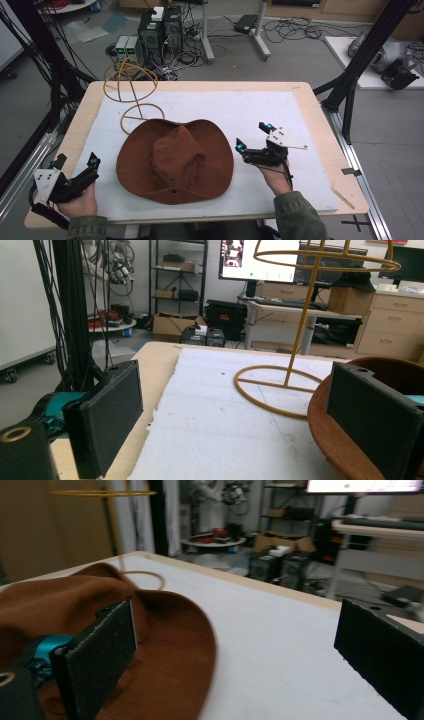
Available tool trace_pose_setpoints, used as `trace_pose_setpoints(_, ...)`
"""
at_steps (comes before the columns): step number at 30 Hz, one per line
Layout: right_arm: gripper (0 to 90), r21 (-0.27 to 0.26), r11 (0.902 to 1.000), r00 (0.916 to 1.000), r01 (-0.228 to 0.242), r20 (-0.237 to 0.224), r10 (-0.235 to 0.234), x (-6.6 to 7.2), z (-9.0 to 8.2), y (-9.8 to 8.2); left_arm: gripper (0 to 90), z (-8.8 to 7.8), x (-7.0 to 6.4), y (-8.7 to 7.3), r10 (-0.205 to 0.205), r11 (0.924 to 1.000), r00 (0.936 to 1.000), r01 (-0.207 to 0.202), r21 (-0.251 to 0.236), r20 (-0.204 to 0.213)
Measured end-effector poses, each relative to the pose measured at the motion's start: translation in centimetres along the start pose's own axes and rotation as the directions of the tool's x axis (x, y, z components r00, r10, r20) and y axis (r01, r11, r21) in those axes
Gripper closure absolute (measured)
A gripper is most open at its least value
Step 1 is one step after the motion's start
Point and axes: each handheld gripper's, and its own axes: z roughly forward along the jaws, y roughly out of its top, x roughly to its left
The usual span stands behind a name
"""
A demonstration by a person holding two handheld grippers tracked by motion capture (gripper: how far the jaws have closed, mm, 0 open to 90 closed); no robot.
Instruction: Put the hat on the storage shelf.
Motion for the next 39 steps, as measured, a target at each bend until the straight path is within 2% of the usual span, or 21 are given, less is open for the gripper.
trace_pose_setpoints(2,2.6,0.01,0.9999,0.9996,0.002,-0.029,-0.002,0.4,0.5,0.2,8.6,0.0,0.1,0.0,-0.002,1.0,1.0,0.002,0.003,0.002)
trace_pose_setpoints(4,2.6,0.033,0.9987,0.9917,0.04,-0.123,-0.036,1.4,2.0,0.4,8.6,0.1,0.1,0.0,-0.004,1.0,1.0,0.004,0.003,0.002)
trace_pose_setpoints(5,2.6,0.033,0.9987,0.9917,0.04,-0.123,-0.036,1.4,2.0,0.4,8.6,0.1,0.1,0.0,-0.006,1.0,1.0,0.006,0.002,0.003)
trace_pose_setpoints(6,2.6,0.061,0.9961,0.9822,0.064,-0.181,-0.052,2.1,2.9,0.4,8.6,0.1,0.2,0.0,-0.007,1.0,1.0,0.007,0.003,0.003)
trace_pose_setpoints(8,2.6,0.072,0.9946,0.9766,0.074,-0.207,-0.058,2.4,3.4,0.3,8.8,0.2,0.2,-0.1,-0.011,0.9999,0.9999,0.011,0.001,0.003)
trace_pose_setpoints(10,2.6,0.099,0.9902,0.9536,0.099,-0.294,-0.066,3.1,4.5,0.1,8.9,0.2,0.3,-0.1,-0.011,0.9999,0.9999,0.011,0.004,0.003)
trace_pose_setpoints(11,2.6,0.099,0.9902,0.9536,0.099,-0.294,-0.066,3.1,4.5,0.1,8.9,0.2,0.3,-0.1,-0.014,0.9999,0.9999,0.014,0.002,0.002)
trace_pose_setpoints(12,2.6,0.102,0.9894,0.9453,0.103,-0.319,-0.066,3.4,4.9,0.0,8.9,0.2,0.4,-0.1,-0.012,0.9999,0.9999,0.012,0.003,0.001)
trace_pose_setpoints(13,2.6,0.123,0.9851,0.9254,0.12,-0.373,-0.066,3.8,5.5,-0.2,8.9,0.2,0.3,-0.1,-0.015,0.9999,0.9999,0.015,0.002,0.002)
trace_pose_setpoints(14,2.6,0.123,0.9851,0.9254,0.12,-0.373,-0.066,3.8,5.5,-0.2,8.9,0.2,0.4,-0.1,-0.017,0.9998,0.9999,0.017,0.003,0.0)
trace_pose_setpoints(15,2.7,0.15,0.9784,0.91,0.142,-0.409,-0.07,4.5,6.0,-0.5,8.9,0.2,0.4,-0.1,-0.018,0.9998,0.9998,0.018,0.002,0.001)
trace_pose_setpoints(18,2.7,0.167,0.9668,0.8898,0.193,-0.445,-0.101,5.5,6.7,-0.9,8.9,0.3,0.4,-0.1,-0.012,0.9999,0.9999,0.012,0.006,0.002)
trace_pose_setpoints(19,2.7,0.167,0.9668,0.8898,0.193,-0.445,-0.101,5.5,6.7,-0.9,8.9,0.3,0.3,-0.1,-0.01,0.9999,0.9999,0.01,0.007,0.002)
trace_pose_setpoints(20,2.7,0.194,0.9606,0.8776,0.199,-0.472,-0.086,6.2,7.3,-1.0,8.9,0.3,0.3,-0.1,-0.013,0.9999,0.9999,0.013,0.006,0.003)
trace_pose_setpoints(27,5.4,0.249,0.9417,0.8549,0.227,-0.514,-0.07,7.5,9.3,-1.7,8.9,0.4,0.3,-0.1,-0.016,0.9999,0.9999,0.016,0.006,0.007)
trace_pose_setpoints(28,11.2,0.254,0.9344,0.8562,0.249,-0.509,-0.09,7.6,9.6,-2.0,8.9,0.4,0.3,-0.2,-0.02,0.9998,0.9998,0.02,0.006,0.006)
trace_pose_setpoints(31,24.3,0.267,0.9277,0.8516,0.261,-0.516,-0.091,7.6,9.7,-2.1,8.9,0.4,0.4,-0.2,-0.024,0.9997,0.9997,0.024,0.006,0.004)
trace_pose_setpoints(34,63.8,0.289,0.9203,0.8401,0.263,-0.538,-0.071,7.8,9.6,-2.1,8.9,0.4,0.5,-0.2,-0.029,0.9995,0.9996,0.029,0.009,0.003)
trace_pose_setpoints(35,76.5,0.301,0.9164,0.8469,0.264,-0.527,-0.071,8.0,9.5,-2.1,8.9,0.4,0.5,-0.2,-0.031,0.9995,0.9995,0.031,0.008,0.004)
trace_pose_setpoints(36,85.6,0.277,0.9122,0.8496,0.302,-0.512,-0.125,8.2,9.4,-2.2,9.0,0.4,0.5,-0.2,-0.036,0.9993,0.9993,0.036,0.006,0.003)
trace_pose_setpoints(39,87.3,0.277,0.9136,0.8458,0.297,-0.52,-0.117,8.3,9.4,-2.3,10.1,0.4,0.6,-0.2,-0.04,0.9992,0.9991,0.04,0.007,0.012)
